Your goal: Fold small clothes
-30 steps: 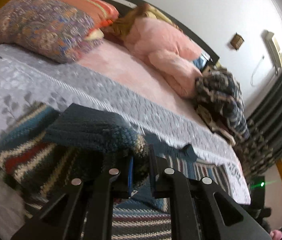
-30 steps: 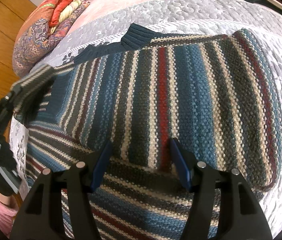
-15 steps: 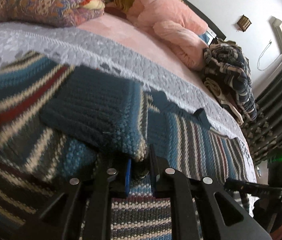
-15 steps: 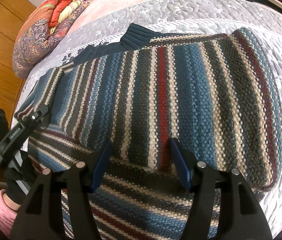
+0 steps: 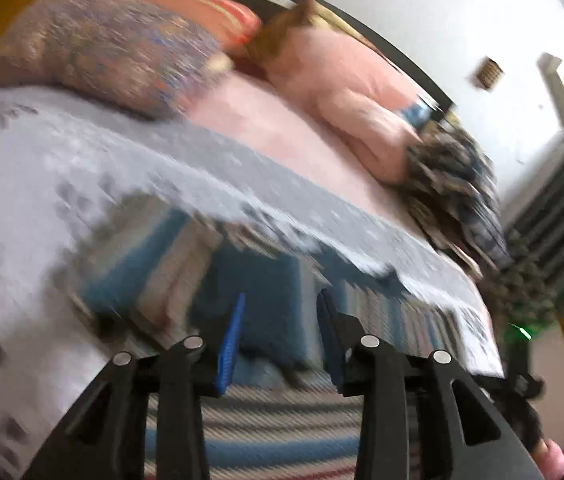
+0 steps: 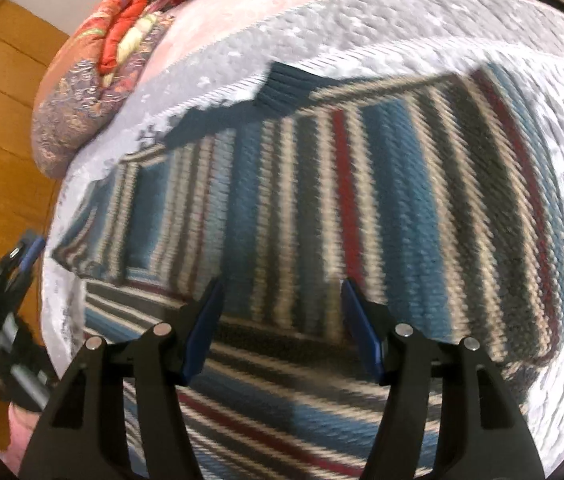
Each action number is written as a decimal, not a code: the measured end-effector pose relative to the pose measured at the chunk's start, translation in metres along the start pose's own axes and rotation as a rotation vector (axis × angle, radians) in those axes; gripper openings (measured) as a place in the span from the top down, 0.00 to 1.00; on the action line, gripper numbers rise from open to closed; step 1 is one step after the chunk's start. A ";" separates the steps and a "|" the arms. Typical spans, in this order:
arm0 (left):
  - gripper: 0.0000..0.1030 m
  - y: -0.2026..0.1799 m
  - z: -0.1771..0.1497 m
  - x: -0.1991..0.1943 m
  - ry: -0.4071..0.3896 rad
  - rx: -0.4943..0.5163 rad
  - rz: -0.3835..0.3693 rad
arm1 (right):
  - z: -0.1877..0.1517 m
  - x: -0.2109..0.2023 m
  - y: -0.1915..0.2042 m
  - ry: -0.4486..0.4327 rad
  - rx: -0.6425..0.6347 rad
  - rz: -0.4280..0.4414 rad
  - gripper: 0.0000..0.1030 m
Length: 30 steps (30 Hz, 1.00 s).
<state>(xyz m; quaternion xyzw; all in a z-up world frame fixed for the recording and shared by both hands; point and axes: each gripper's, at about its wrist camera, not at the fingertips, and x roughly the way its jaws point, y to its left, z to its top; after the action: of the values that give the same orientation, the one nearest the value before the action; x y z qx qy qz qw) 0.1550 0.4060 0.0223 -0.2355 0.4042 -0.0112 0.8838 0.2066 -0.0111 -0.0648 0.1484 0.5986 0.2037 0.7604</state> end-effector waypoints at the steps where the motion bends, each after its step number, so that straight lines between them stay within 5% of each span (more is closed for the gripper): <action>1: 0.63 0.011 0.004 0.007 0.019 -0.021 0.015 | 0.002 -0.001 0.011 0.000 -0.024 -0.001 0.41; 10: 0.67 0.071 -0.019 0.061 0.167 -0.116 0.050 | 0.018 0.027 0.098 0.066 -0.107 0.087 0.41; 13: 0.68 0.074 -0.022 0.061 0.149 -0.115 0.027 | 0.023 0.046 0.122 0.087 -0.114 0.115 0.41; 17: 0.71 0.083 -0.014 0.042 0.099 -0.238 -0.041 | 0.031 0.073 0.147 0.123 -0.094 0.160 0.41; 21: 0.69 0.086 0.001 0.012 -0.035 -0.231 0.003 | 0.033 0.099 0.171 0.164 -0.110 0.166 0.41; 24: 0.69 0.086 0.007 0.007 -0.057 -0.225 0.004 | 0.031 0.121 0.181 0.204 -0.106 0.137 0.41; 25: 0.69 0.087 0.008 0.006 -0.060 -0.231 0.005 | 0.030 0.126 0.181 0.215 -0.103 0.131 0.44; 27: 0.68 0.090 0.008 0.006 -0.060 -0.244 0.005 | 0.027 0.138 0.184 0.246 -0.104 0.117 0.70; 30: 0.68 0.095 0.007 0.007 -0.050 -0.263 0.003 | 0.027 0.131 0.185 0.220 -0.125 0.108 0.81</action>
<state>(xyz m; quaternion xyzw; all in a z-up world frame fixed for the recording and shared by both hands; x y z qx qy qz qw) 0.1488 0.4914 -0.0191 -0.3488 0.3804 0.0490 0.8551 0.2349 0.2152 -0.0827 0.1095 0.6556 0.2964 0.6858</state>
